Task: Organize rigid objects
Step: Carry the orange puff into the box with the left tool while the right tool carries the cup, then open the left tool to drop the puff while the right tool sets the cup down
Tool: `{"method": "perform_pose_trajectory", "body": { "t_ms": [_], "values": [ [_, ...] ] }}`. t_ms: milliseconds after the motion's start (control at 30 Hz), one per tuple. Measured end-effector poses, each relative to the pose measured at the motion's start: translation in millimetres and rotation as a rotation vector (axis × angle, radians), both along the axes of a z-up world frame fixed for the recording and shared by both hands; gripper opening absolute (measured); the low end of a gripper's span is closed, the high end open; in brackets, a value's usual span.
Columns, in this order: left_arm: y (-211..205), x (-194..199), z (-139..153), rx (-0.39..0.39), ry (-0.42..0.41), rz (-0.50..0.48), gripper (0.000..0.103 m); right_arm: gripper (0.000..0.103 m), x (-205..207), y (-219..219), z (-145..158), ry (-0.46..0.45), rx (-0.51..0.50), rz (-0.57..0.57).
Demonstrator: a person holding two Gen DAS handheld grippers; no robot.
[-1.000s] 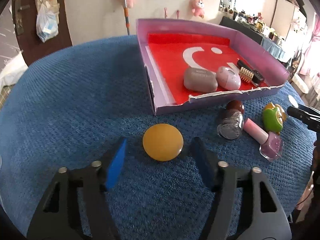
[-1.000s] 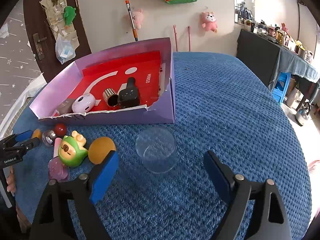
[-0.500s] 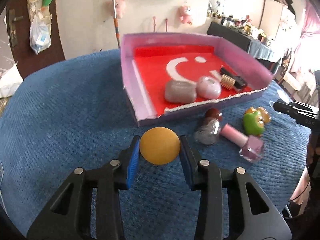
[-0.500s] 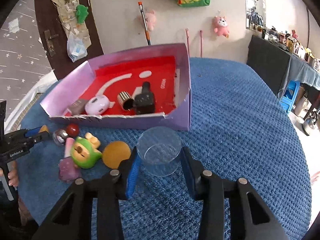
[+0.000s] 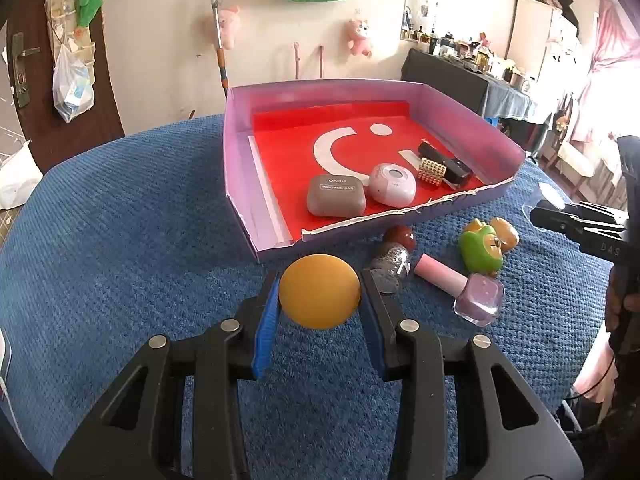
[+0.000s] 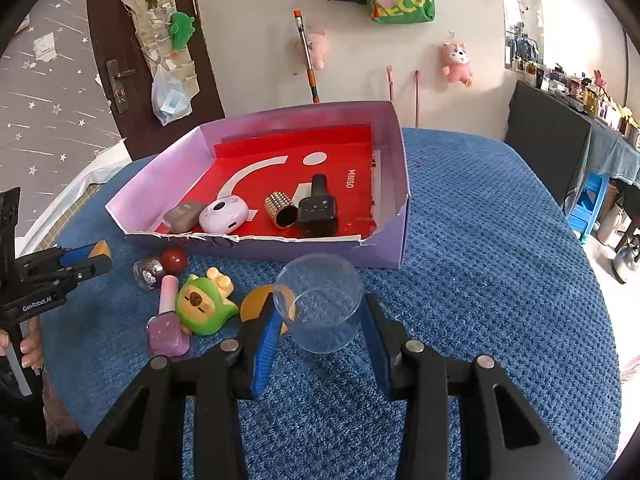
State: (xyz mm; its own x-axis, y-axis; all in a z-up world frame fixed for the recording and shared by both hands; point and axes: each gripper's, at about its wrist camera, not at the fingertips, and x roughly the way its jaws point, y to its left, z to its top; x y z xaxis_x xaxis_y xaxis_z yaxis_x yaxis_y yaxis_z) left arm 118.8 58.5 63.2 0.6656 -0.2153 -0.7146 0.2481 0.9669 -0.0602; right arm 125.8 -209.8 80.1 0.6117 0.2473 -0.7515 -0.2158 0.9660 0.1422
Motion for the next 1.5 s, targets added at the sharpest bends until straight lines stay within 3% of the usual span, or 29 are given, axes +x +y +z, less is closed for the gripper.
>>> {"method": "perform_pose_trajectory", "body": {
  "t_ms": [267,500,733,1000,1100,1500],
  "values": [
    [-19.3,21.1,36.3,-0.029,-0.023,-0.102,0.036,0.043,8.9,11.4,24.9,-0.052,0.018,0.061],
    [-48.0,80.5,48.9,0.015,0.045,-0.178,0.036,0.043,64.4,44.6,48.9,-0.06,0.027,0.204],
    [-58.8,130.6,32.9,0.073,0.127,-0.203,0.036,0.043,125.6,75.9,31.4,0.023,-0.041,0.303],
    [-62.4,173.0,5.9,0.101,0.23,-0.189,0.036,0.043,175.5,90.7,-5.6,0.147,-0.097,0.342],
    [-61.7,183.8,-2.7,0.099,0.273,-0.181,0.036,0.043,182.7,95.0,-13.3,0.176,-0.11,0.355],
    [-64.3,190.5,-11.9,0.114,0.303,-0.179,0.036,0.043,194.5,101.3,-32.0,0.25,-0.157,0.355]
  ]
}}
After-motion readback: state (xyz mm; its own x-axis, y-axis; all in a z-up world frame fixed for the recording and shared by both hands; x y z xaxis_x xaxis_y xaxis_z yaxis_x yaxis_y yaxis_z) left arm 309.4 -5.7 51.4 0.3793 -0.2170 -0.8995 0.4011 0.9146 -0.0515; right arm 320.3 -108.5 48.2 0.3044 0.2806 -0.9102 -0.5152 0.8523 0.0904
